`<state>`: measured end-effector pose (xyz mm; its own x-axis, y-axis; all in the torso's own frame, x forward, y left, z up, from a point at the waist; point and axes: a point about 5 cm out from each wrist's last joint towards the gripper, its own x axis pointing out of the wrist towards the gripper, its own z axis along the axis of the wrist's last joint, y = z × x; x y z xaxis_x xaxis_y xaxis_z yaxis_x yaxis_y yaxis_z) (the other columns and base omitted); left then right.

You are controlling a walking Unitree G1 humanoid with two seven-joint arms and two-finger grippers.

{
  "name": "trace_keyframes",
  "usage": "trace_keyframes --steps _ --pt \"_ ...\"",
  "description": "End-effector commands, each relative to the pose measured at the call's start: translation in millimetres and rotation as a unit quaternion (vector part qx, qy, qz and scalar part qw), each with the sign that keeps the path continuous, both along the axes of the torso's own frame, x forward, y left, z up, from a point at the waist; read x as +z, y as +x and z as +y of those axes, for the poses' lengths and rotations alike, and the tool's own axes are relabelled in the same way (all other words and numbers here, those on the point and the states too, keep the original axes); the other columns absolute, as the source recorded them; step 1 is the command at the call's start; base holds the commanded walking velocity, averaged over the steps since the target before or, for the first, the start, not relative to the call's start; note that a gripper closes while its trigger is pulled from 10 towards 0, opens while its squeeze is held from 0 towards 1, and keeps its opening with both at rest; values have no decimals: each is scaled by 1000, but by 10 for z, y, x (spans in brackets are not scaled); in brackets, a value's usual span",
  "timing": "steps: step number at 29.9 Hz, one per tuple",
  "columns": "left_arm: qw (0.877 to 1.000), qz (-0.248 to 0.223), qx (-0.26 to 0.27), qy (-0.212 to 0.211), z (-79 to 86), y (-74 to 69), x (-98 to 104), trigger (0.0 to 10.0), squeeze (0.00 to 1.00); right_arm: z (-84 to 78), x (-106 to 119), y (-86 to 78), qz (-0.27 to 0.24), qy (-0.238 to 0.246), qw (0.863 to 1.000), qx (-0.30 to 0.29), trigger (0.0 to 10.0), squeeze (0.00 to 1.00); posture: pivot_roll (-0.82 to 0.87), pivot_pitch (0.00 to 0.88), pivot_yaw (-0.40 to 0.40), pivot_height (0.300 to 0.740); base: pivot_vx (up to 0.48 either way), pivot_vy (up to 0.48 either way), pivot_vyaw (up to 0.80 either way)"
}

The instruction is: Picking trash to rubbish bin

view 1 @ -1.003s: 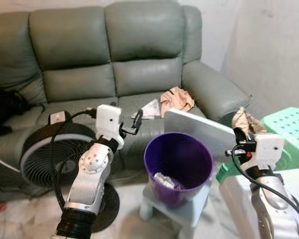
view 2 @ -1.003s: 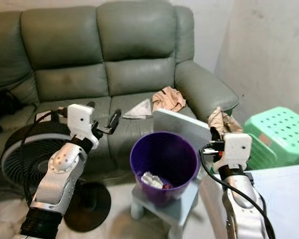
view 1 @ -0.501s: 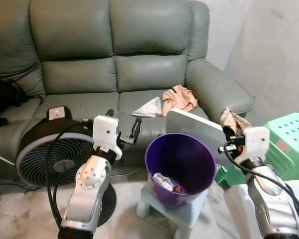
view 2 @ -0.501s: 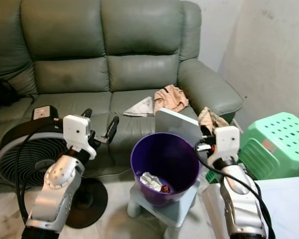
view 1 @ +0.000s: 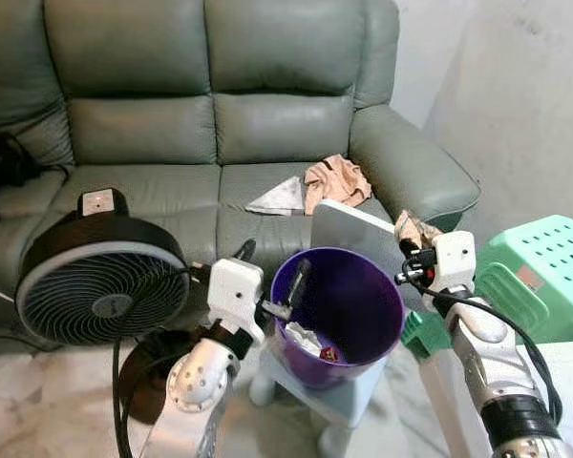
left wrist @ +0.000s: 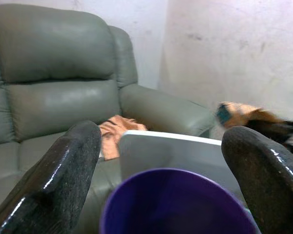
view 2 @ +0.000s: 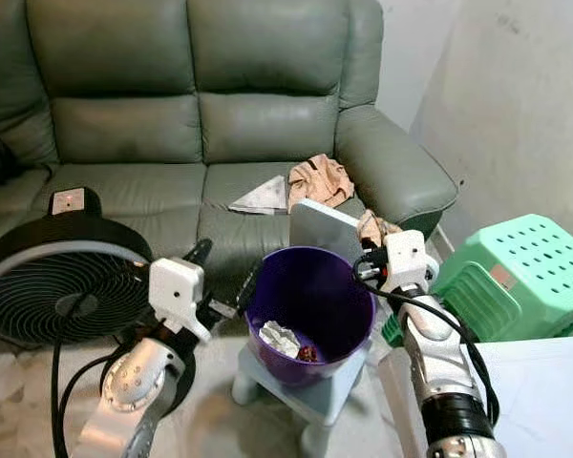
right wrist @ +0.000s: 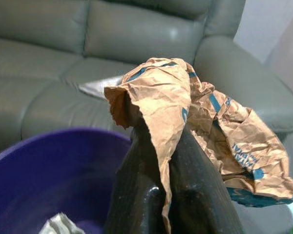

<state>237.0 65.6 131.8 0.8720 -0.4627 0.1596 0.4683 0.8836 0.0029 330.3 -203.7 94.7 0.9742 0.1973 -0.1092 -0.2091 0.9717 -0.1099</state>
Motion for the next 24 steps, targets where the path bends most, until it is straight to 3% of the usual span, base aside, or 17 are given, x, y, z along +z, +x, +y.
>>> trace_keyframes --steps 1,7,13,18,19,24 --pt "1000 -6 -18 6 -59 -41 33 10000 0 -16 13 18 -2 -7 1000 5 10000 0 49 130 -102 740 0 0 0" --pt "999 -7 -37 17 -114 -181 26 10000 0 18 -33 66 14 -15 1000 20 10000 0 72 170 -122 740 0 0 0" --pt "999 5 -38 12 -151 -351 41 10000 0 156 -113 92 38 -36 995 81 10000 0 89 227 -145 740 0 0 0" --pt "999 6 -39 12 -168 -393 44 10000 0 179 -119 96 41 -35 995 87 10000 0 93 245 -154 740 0 0 0" --pt "999 17 -41 10 -203 -468 29 10000 0 292 -141 107 46 -39 991 117 10000 0 95 254 -159 740 0 0 0" --pt "999 24 -41 6 -235 -537 31 10000 0 377 -167 103 55 -38 987 146 10000 0 101 274 -167 740 0 0 0"
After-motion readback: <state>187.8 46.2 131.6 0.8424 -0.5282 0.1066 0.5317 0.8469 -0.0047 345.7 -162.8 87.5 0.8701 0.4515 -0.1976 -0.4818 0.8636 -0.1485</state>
